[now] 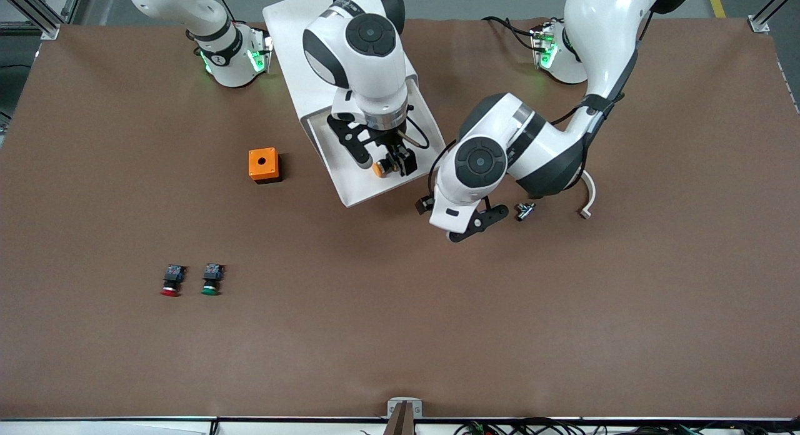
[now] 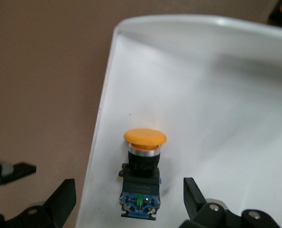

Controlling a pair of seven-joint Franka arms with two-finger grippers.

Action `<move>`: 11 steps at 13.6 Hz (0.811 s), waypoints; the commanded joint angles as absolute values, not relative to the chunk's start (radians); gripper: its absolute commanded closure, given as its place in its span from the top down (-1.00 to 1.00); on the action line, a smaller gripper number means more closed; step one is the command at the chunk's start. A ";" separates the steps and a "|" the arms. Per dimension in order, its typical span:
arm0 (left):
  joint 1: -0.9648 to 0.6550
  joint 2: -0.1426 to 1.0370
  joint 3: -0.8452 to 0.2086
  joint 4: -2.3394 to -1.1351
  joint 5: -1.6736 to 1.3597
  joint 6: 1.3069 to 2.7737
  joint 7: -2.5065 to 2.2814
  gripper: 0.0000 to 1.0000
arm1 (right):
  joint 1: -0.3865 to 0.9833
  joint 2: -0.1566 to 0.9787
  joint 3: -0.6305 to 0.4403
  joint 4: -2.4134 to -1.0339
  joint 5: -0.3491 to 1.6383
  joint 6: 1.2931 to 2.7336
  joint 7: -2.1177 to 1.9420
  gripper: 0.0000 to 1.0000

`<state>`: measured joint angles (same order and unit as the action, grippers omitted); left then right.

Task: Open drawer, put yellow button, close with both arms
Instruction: 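Push the drawer shut with the left gripper while the right gripper withdraws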

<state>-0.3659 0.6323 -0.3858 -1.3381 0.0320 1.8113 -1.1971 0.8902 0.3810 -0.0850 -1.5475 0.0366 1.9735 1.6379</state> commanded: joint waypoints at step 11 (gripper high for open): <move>-0.538 0.661 -0.387 -1.347 0.043 1.989 -1.391 0.99 | 0.372 0.288 -0.095 -1.368 0.046 1.572 0.403 1.00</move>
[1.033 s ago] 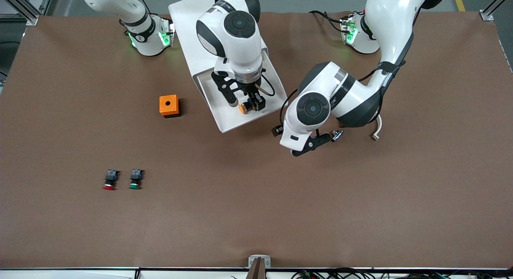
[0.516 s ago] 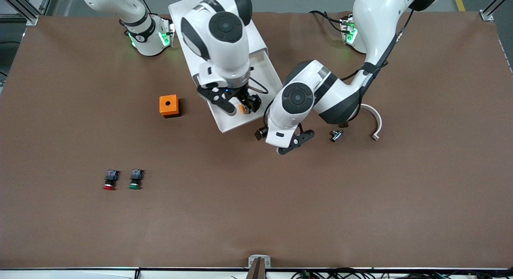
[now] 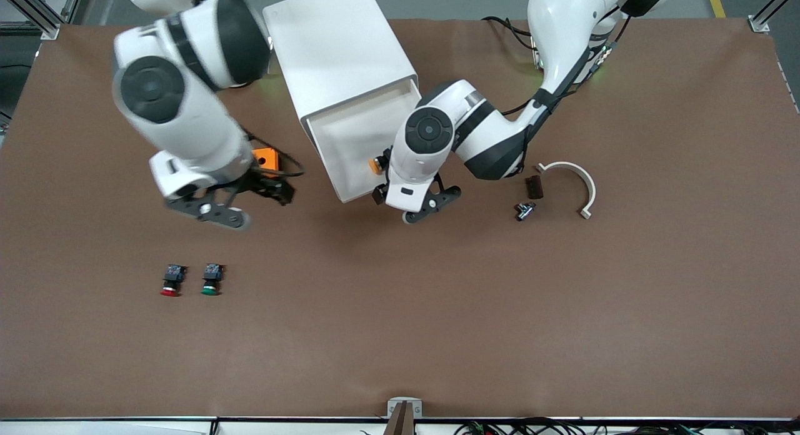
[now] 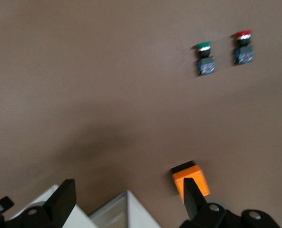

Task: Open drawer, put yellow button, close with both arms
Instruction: 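Push the drawer shut with the left gripper while the right gripper withdraws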

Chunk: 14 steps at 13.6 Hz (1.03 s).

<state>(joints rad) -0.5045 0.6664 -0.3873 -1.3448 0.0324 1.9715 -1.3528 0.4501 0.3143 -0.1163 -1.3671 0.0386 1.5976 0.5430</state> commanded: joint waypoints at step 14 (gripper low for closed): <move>-0.724 0.661 -0.411 -1.382 0.017 1.987 -1.597 0.99 | 0.025 0.295 -0.094 -1.279 0.005 1.367 -0.054 1.00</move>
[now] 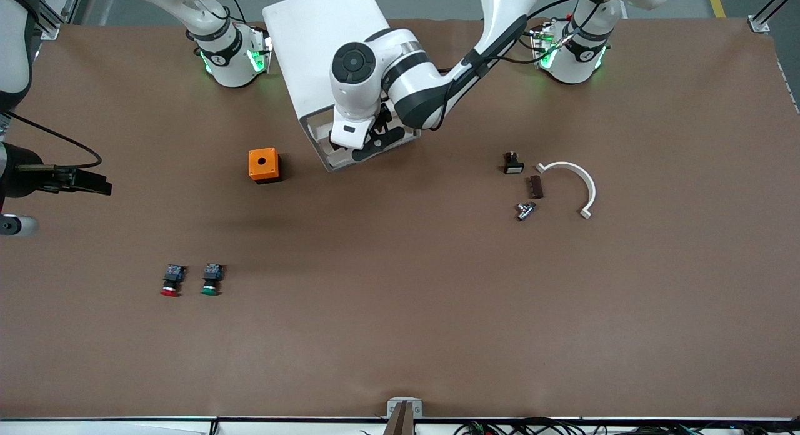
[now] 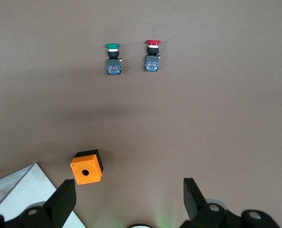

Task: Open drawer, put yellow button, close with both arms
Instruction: 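Push the drawer shut with the left gripper while the right gripper withdraws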

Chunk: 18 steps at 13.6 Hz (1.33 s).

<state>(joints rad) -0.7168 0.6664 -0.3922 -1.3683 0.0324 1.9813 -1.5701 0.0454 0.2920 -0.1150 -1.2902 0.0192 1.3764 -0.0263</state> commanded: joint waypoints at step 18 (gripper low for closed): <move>-0.407 0.529 -0.406 -1.382 0.178 1.859 -1.582 0.99 | 0.017 -0.032 -0.092 -1.521 0.008 1.409 -0.044 1.00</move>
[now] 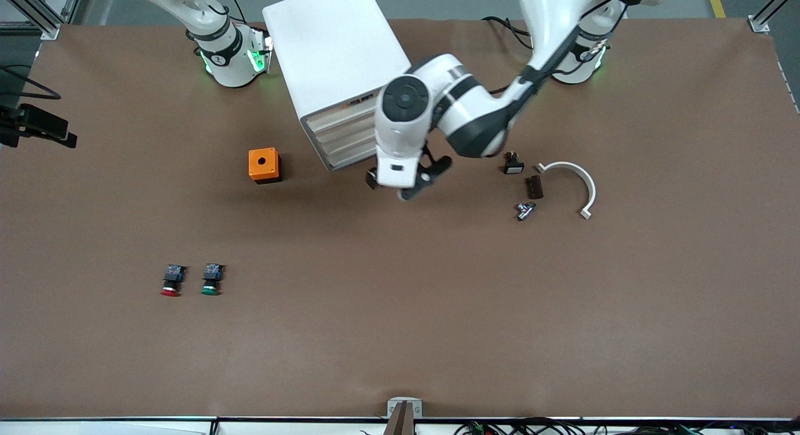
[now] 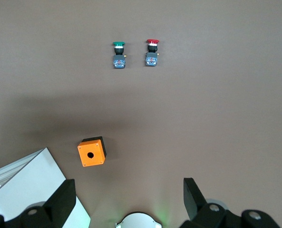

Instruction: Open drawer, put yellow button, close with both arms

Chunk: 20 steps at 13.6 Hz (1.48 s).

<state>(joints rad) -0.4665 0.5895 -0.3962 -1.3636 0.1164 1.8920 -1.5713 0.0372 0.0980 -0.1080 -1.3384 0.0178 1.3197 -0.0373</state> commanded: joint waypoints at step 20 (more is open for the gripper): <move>0.057 0.111 -0.243 -1.405 0.134 1.419 -0.374 1.00 | -0.037 -0.153 -0.087 -1.626 0.008 1.466 -0.060 1.00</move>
